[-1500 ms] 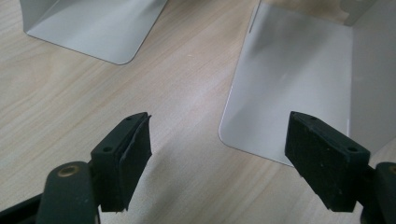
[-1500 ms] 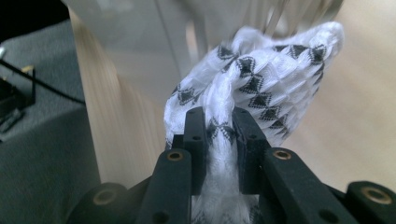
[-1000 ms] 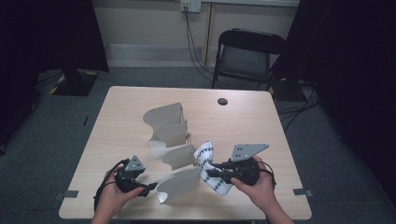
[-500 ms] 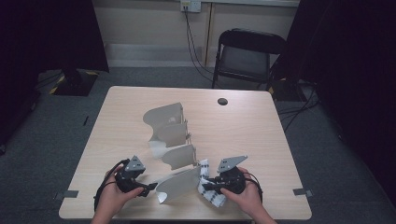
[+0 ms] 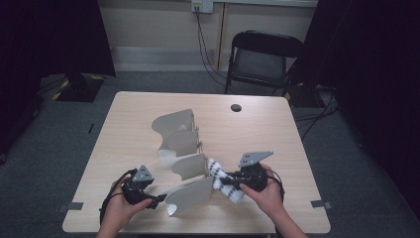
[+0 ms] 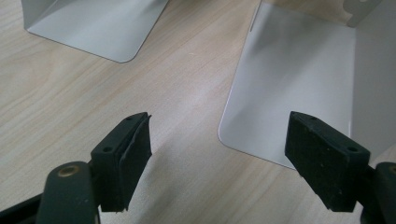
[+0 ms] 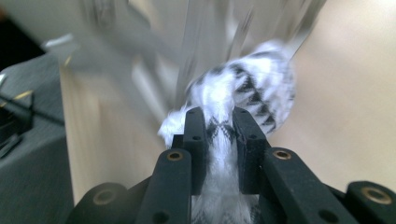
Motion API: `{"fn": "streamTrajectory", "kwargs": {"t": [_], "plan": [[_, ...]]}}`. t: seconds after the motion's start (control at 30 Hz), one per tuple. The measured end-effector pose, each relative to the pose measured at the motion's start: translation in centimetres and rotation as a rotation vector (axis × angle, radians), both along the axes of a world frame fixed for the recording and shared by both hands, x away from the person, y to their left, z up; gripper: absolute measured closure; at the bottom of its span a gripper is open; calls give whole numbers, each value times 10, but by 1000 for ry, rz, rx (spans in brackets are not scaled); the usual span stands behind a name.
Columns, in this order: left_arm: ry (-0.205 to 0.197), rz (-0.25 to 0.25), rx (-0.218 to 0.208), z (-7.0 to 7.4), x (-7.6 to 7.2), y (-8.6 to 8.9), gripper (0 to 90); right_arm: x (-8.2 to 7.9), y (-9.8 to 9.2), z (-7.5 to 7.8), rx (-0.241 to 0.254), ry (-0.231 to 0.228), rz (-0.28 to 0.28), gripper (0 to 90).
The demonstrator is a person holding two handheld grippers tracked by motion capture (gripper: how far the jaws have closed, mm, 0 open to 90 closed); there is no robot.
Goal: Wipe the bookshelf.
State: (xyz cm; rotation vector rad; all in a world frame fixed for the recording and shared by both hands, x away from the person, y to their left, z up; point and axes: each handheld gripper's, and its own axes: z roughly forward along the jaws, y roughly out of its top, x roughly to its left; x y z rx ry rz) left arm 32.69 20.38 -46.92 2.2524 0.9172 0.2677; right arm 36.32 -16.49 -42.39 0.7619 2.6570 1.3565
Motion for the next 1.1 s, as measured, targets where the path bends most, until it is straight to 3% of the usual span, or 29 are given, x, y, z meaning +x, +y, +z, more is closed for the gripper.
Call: {"fn": "streamTrajectory", "kwargs": {"t": [0.1, 0.23, 0.33, 0.63, 0.77, 0.87, 0.97, 1.1], "plan": [[0, 3, -5, 0, 0, -1, 225, 9, 1, 27, 27, -65, -20, 782], [3, 3, -13, -1, 0, -1, 226, 20, 3, 42, 78, -76, -38, 782], [3, 7, -13, -2, 0, 0, 226, 23, 10, 31, 58, -55, -28, 782], [3, 4, -10, -1, 0, 0, 227, 19, 20, -34, -49, 63, -7, 782], [5, -5, -7, -2, 0, -1, 227, 18, 22, -51, -78, 86, -9, 782], [7, -7, -8, -2, 0, -2, 227, 19, 23, -55, -78, 97, -10, 782], [7, -5, -10, -2, 0, -2, 227, 20, 21, -49, -81, 82, -18, 781], [3, 4, -20, -1, -1, 0, 226, 24, 10, -26, -76, 26, -47, 780]]}}
